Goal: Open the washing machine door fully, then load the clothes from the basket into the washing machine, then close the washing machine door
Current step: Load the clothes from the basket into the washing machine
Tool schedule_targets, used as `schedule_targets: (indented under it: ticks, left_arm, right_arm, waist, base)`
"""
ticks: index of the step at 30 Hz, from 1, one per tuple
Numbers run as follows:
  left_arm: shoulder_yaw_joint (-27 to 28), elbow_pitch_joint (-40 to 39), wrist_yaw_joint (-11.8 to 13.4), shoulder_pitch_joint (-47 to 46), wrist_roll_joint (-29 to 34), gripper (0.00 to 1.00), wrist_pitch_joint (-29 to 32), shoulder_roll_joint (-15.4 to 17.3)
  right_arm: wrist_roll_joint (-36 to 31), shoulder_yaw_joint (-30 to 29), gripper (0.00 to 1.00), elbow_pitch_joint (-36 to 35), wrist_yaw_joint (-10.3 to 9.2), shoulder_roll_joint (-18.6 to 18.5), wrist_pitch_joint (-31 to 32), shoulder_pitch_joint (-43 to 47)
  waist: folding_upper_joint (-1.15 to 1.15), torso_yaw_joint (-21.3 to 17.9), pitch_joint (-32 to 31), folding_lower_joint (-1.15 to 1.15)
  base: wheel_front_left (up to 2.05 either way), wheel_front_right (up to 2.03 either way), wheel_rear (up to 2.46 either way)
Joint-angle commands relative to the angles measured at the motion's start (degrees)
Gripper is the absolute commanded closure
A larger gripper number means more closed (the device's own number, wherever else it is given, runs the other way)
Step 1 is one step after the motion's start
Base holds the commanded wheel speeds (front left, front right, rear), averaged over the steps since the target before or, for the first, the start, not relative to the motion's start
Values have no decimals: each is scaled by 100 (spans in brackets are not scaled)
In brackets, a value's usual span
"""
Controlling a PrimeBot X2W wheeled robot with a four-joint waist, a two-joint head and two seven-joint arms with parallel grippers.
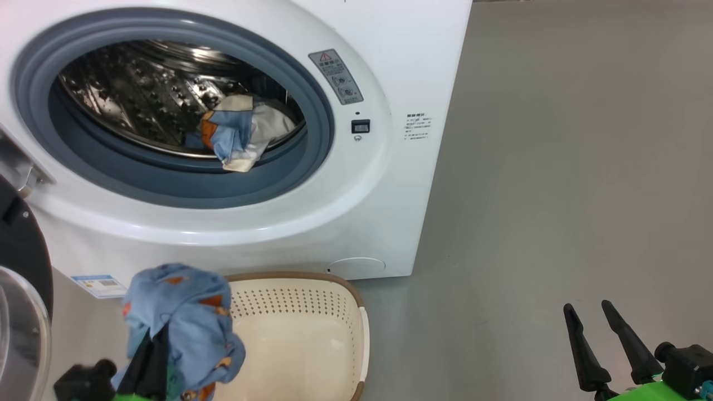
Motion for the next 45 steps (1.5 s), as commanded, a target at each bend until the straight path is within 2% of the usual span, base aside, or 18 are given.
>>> schedule_targets:
  ticks: [1, 8, 15, 21, 28, 35, 45]
  left_arm:
    - [352, -336, -9, 88, 156, 100, -61, 55]
    - [759, -1048, -9, 625, 436, 100, -61, -218]
    - [822, -1237, -9, 513, 491, 100, -61, -308]
    - [780, -1184, -9, -100, 460, 100, -61, -272]
    - [734, -919, -9, -1366, 506, 100, -61, -67]
    - [697, -90, -9, -2876, 290, 100, -61, 196]
    - [560, 1911, -9, -4523, 382, 100, -61, 715]
  right_arm:
    - [79, 100, 0, -144, 16, -129, -28, 4]
    - [84, 56, 0, -187, 16, -147, -28, 29]
    - [58, 29, 0, -233, 16, -112, -28, -31]
    - [47, 9, 0, -278, 16, -37, -28, -230]
    - [20, 19, 0, -314, 16, 78, -28, -511]
    - [6, 98, 0, -336, 16, 196, -28, -832]
    - [22, 401, 0, -293, 16, 404, -28, -1180]
  waist:
    - [0, -15, -34, 0]
    - [0, -25, 10, 0]
    - [0, -32, 185, 0]
    - [0, -75, 525, 0]
    - [0, -188, 998, 0]
    - [0, -409, 1434, 0]
    - [0, -1017, 1804, 0]
  base:
    - [0, 0, 0]
    - [0, 0, 0]
    - [0, 0, 0]
    - [0, 0, 0]
    - [0, 0, 0]
    - [0, 0, 0]
    - [0, 0, 0]
